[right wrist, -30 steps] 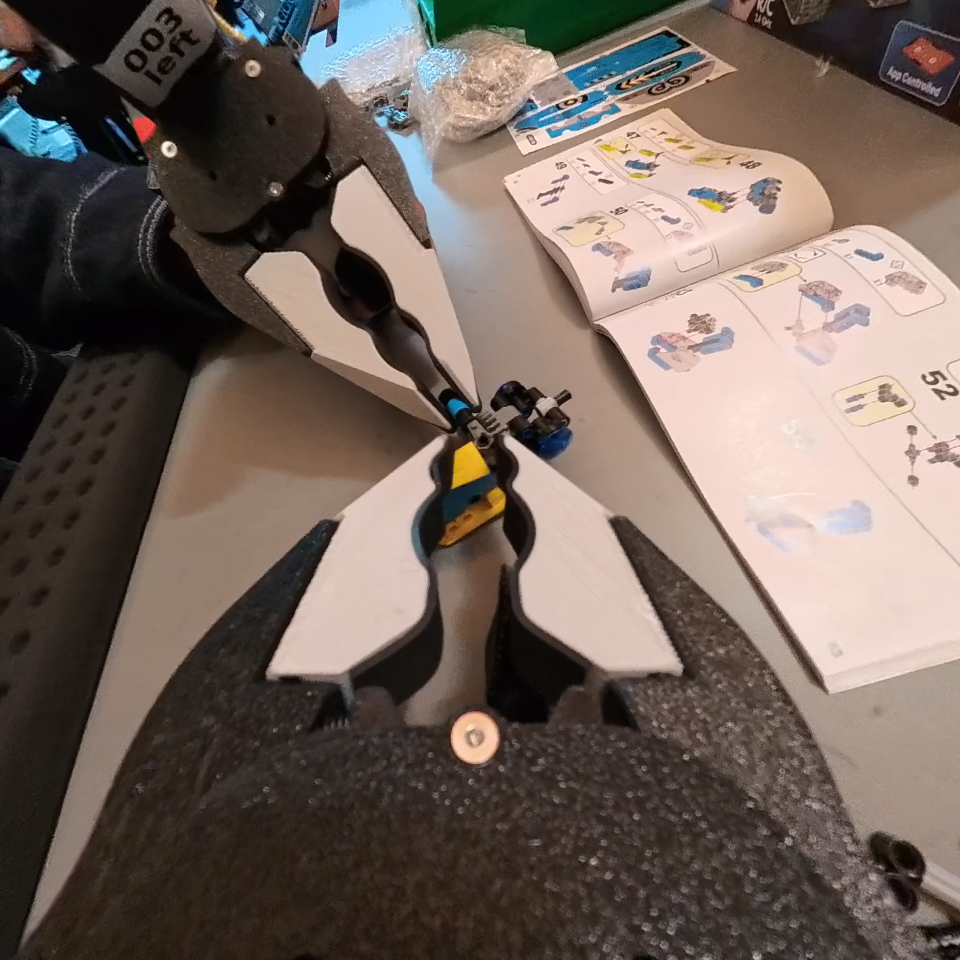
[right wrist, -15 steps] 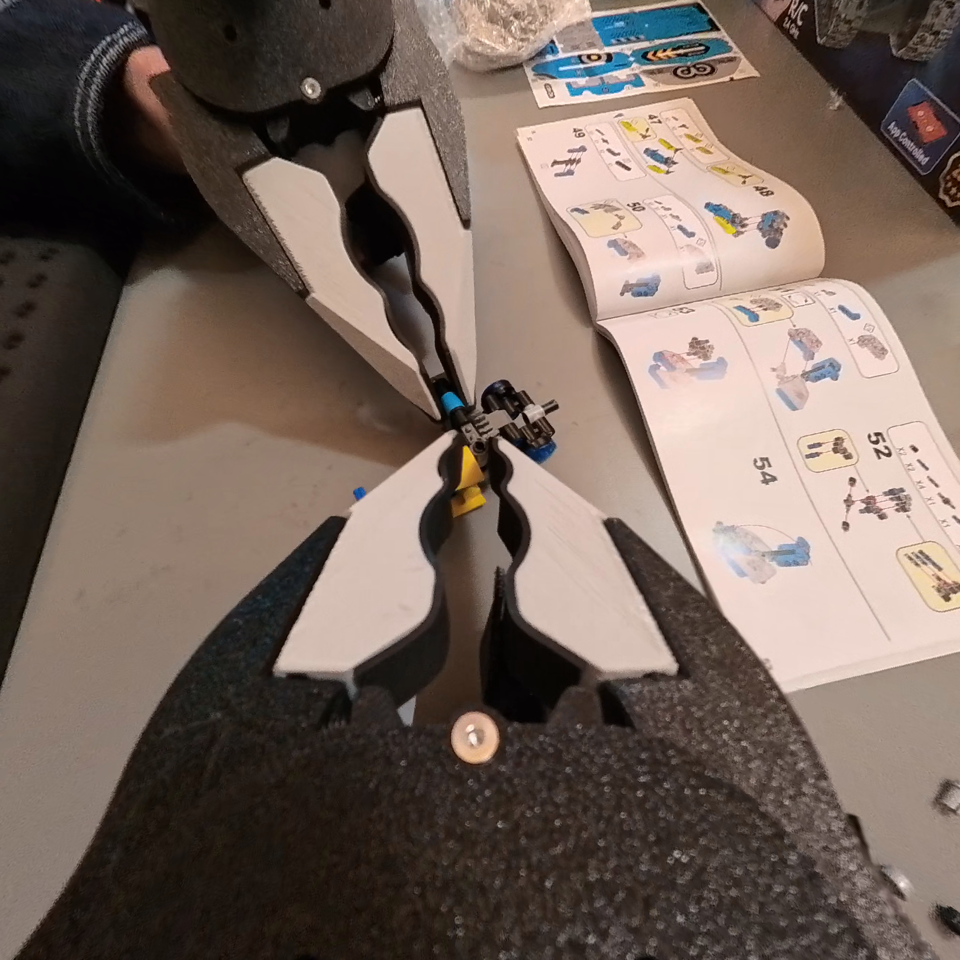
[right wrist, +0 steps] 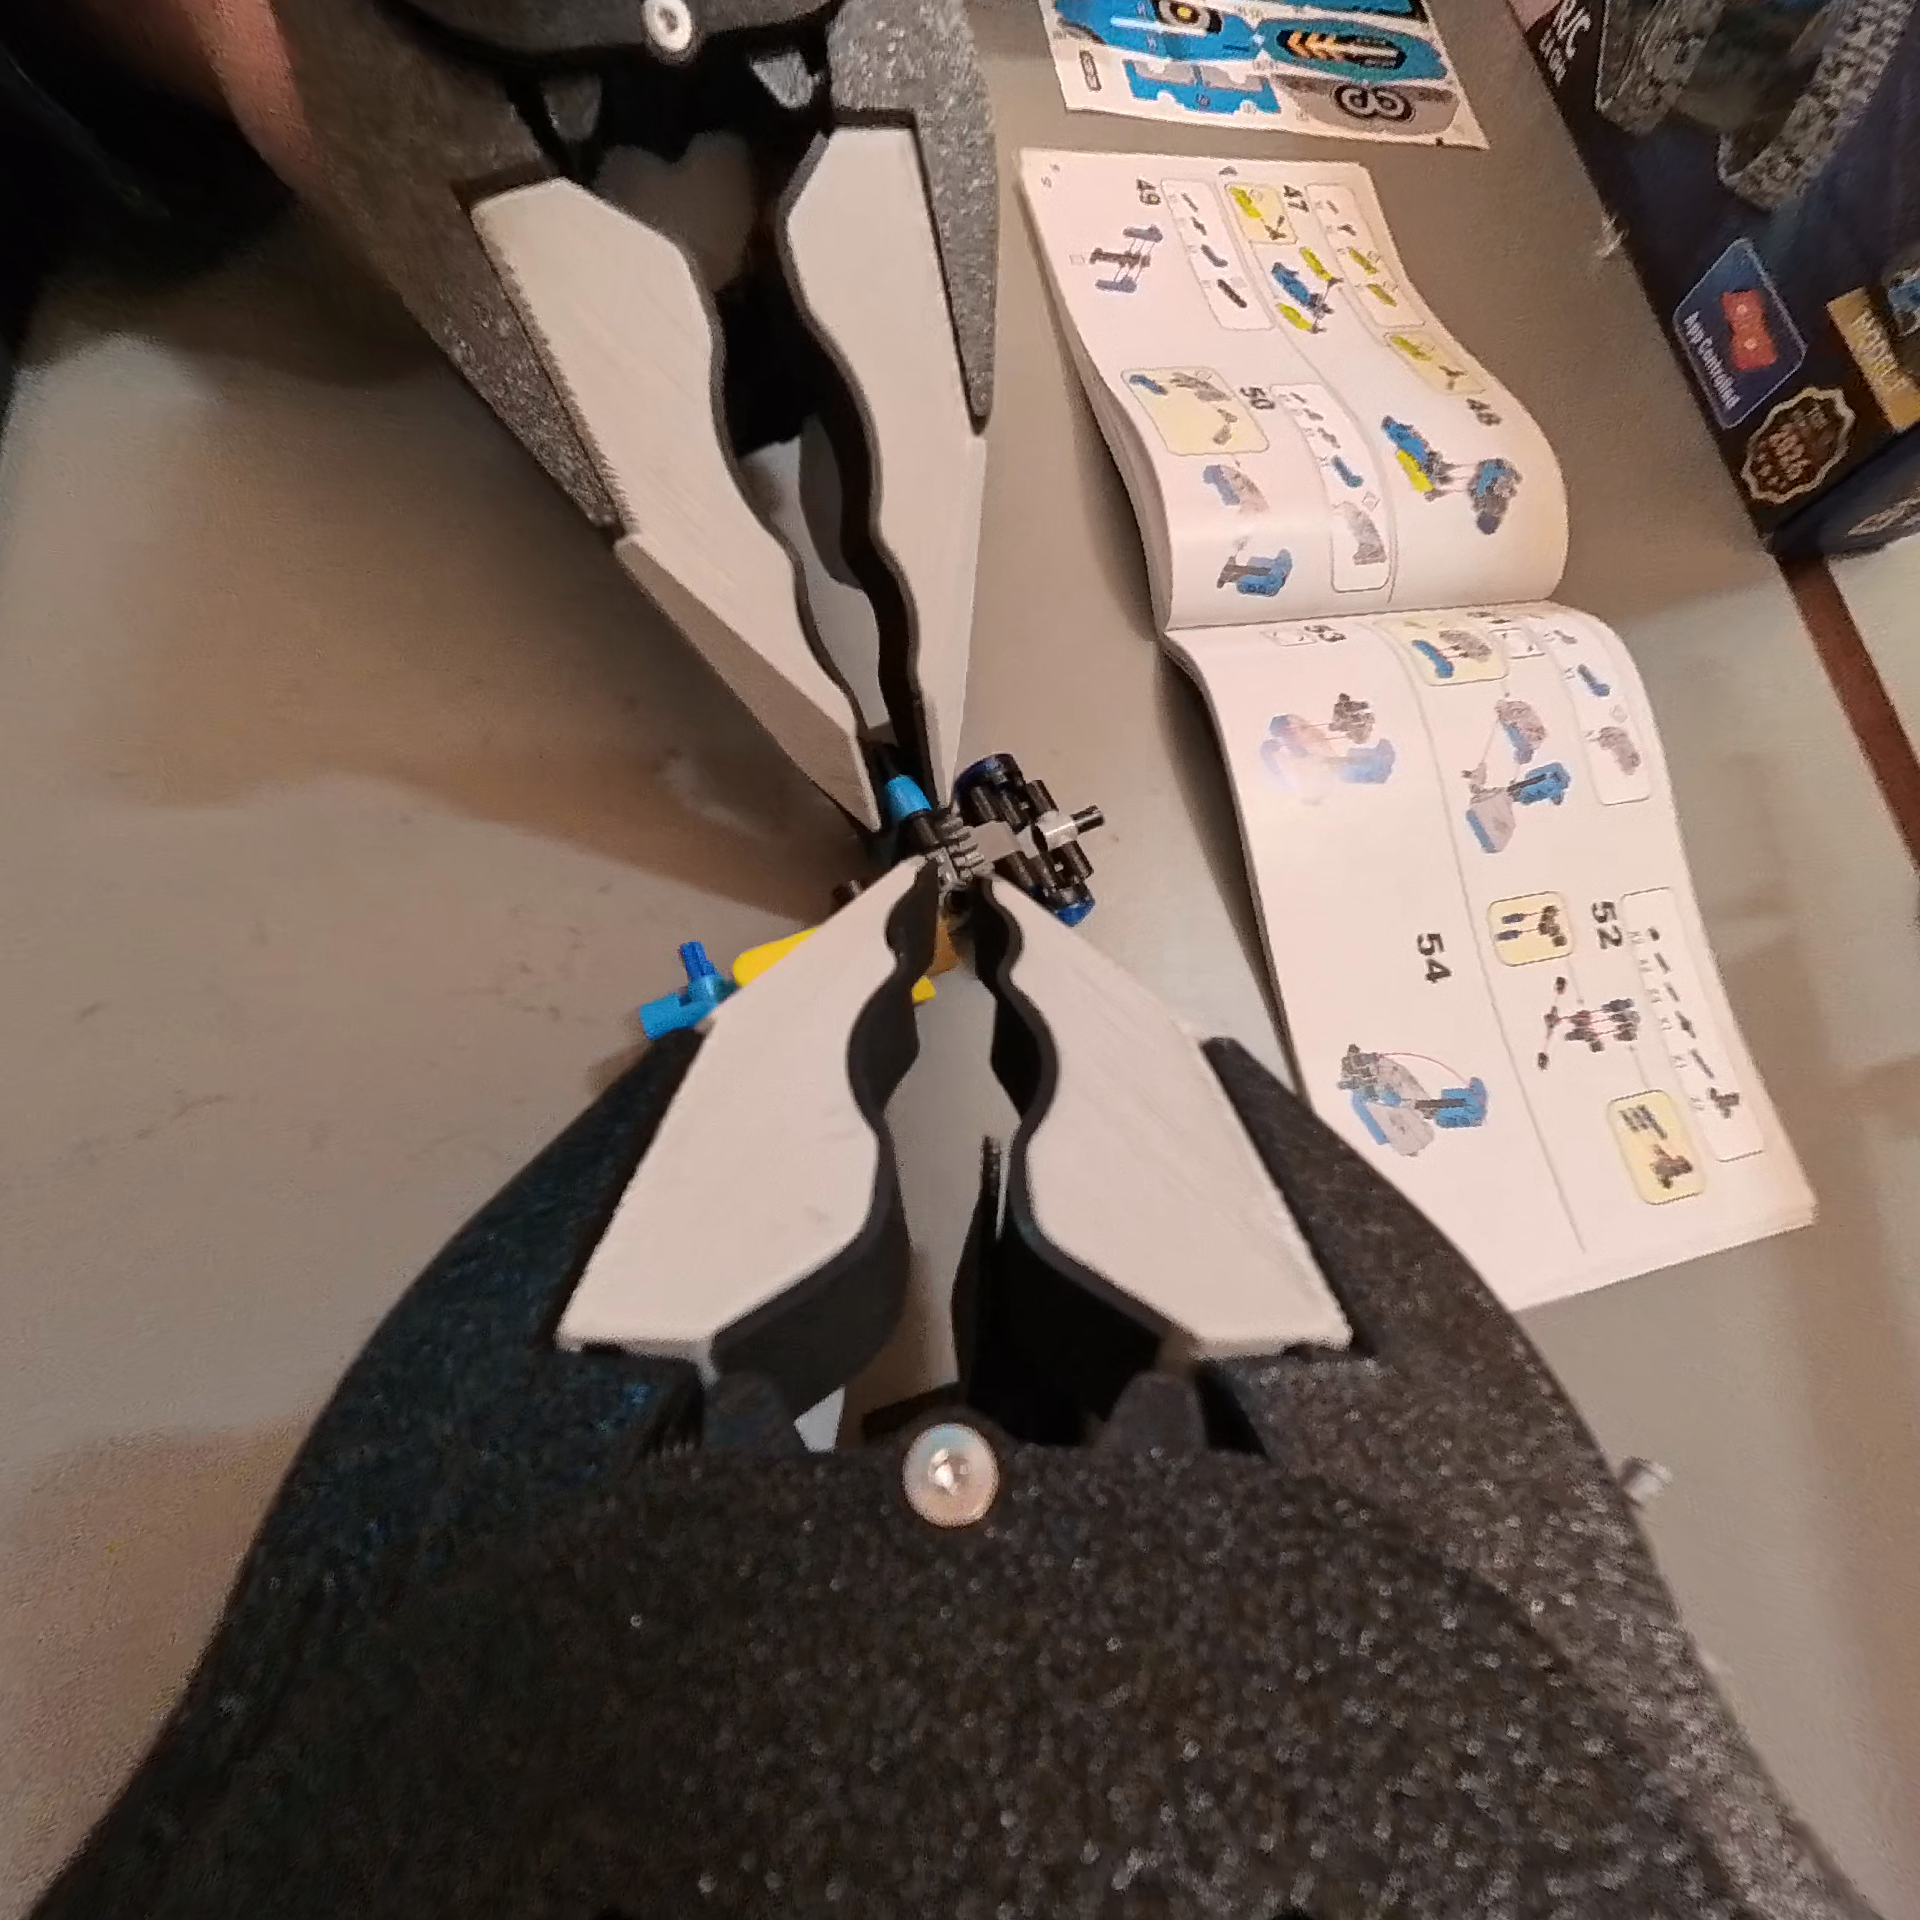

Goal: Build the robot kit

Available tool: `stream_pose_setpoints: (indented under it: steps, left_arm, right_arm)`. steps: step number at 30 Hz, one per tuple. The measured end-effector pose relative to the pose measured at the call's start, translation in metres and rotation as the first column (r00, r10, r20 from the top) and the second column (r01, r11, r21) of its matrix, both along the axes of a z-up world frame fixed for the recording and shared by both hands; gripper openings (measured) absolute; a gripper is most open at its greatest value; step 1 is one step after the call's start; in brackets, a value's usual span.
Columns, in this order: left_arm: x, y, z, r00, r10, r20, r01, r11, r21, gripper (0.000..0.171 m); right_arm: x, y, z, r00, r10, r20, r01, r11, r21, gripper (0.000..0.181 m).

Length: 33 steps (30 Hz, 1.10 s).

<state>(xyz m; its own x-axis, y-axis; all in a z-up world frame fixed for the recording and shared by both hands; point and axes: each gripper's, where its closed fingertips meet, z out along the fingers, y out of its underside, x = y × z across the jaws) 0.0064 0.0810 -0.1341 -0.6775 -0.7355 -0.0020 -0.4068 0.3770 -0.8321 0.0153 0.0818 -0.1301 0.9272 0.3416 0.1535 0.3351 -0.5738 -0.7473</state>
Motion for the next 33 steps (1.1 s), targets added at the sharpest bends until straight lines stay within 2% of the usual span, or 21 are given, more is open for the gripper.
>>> stream_pose_setpoints:
  steps: [4,7,11,18,22,25,27,29,31,33]
  left_arm:
    - [-0.005,-0.004,0.0,0.999,-0.053,-0.003,0.053,0.998,0.023,0.005]
    - [-0.006,-0.004,0.0,0.992,-0.124,-0.024,0.125,0.992,0.034,0.005]
    - [-0.007,-0.004,-0.001,0.979,-0.198,-0.058,0.199,0.98,0.026,0.005]
    - [-0.005,-0.003,-0.001,0.981,-0.178,-0.082,0.18,0.983,0.022,0.005]
    - [-0.004,-0.002,-0.001,0.982,-0.175,-0.066,0.175,0.985,-0.013,0.006]
    - [-0.005,-0.002,-0.001,0.982,-0.178,-0.061,0.176,0.984,-0.026,0.006]
    - [-0.005,-0.002,-0.001,0.982,-0.179,-0.062,0.177,0.984,-0.035,0.006]
    - [-0.005,-0.002,-0.001,0.979,-0.186,-0.079,0.18,0.981,-0.07,0.006]
    - [-0.006,-0.002,-0.001,0.974,-0.201,-0.106,0.19,0.976,-0.107,0.006]
    - [-0.005,-0.002,-0.001,0.972,-0.206,-0.111,0.193,0.975,-0.111,0.006]
  right_arm:
    - [-0.006,-0.004,0.0,0.997,0.064,0.042,-0.063,0.998,-0.02,0.005]
    - [-0.008,-0.005,0.0,0.993,0.114,-0.021,-0.114,0.993,-0.036,0.004]
    - [-0.009,-0.006,0.0,0.984,0.171,-0.041,-0.174,0.982,-0.071,0.003]
    - [-0.011,-0.003,-0.001,0.977,0.213,0.019,-0.208,0.967,-0.146,0.001]
    - [-0.007,0.0,0.002,0.981,0.192,-0.04,-0.195,0.978,-0.069,0.003]
    - [-0.002,-0.003,0.014,0.982,0.187,-0.028,-0.186,0.982,0.041,0.017]
    - [-0.004,-0.012,0.024,0.973,0.219,-0.073,-0.21,0.971,0.112,0.029]
    - [-0.006,-0.026,0.021,0.965,0.251,-0.072,-0.243,0.964,0.112,0.037]
    - [-0.01,-0.034,0.012,0.967,0.253,0.024,-0.254,0.961,0.104,0.047]
    - [-0.02,-0.034,0.008,0.961,0.248,0.124,-0.263,0.956,0.13,0.067]
